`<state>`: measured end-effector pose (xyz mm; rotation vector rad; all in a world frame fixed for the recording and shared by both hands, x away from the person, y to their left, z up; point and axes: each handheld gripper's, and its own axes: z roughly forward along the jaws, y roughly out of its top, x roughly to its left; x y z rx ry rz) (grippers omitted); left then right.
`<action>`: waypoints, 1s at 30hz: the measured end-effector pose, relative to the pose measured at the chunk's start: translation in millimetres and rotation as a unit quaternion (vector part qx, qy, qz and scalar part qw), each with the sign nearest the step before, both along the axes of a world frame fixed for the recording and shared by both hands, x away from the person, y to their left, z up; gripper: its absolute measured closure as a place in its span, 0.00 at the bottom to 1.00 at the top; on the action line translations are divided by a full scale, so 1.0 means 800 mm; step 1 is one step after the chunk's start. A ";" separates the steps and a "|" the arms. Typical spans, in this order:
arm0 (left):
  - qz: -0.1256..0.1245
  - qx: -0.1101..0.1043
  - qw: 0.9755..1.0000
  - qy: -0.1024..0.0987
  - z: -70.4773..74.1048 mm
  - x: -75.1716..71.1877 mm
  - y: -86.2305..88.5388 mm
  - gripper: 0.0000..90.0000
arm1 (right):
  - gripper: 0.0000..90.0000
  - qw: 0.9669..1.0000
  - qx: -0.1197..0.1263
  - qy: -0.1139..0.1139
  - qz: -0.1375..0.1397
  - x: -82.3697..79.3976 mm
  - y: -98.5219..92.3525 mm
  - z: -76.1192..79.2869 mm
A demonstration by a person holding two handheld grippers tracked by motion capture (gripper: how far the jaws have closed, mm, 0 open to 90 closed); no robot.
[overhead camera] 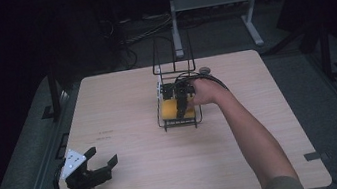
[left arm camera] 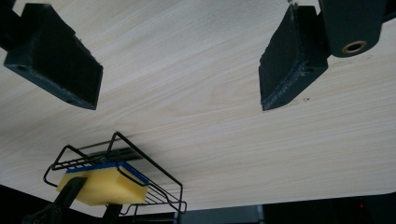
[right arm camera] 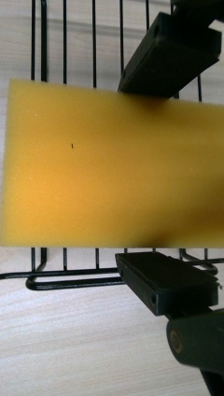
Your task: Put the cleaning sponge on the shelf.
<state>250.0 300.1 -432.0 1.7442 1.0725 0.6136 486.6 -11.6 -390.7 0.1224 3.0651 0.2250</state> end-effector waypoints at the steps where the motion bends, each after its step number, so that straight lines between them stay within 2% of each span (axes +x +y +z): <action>1: 0.000 0.000 1.000 0.000 0.000 0.000 0.000 0.14 | 0.19 1.000 0.000 -0.001 -0.001 -0.001 0.000 0.001; 6: 0.000 -0.001 1.000 0.000 0.000 0.000 0.000 0.14 | 0.19 1.000 0.001 -0.005 -0.005 -0.005 -0.001 0.009; 13: 0.000 -0.001 1.000 0.000 0.000 0.000 0.000 0.14 | 0.19 1.000 -0.005 -0.012 0.004 -0.012 -0.003 0.018; 17: -0.002 0.003 1.000 0.000 0.000 0.000 -0.002 0.14 | 0.19 1.000 -0.001 -0.010 0.001 -0.017 -0.004 0.022; 21: -0.003 0.003 1.000 0.001 0.000 0.001 -0.002 0.14 | 0.19 1.000 -0.005 -0.018 0.018 -0.021 -0.002 0.025; 30: -0.003 0.002 1.000 0.001 -0.001 0.000 -0.002 0.14 | 0.19 0.999 -0.012 -0.020 0.031 -0.037 0.006 0.030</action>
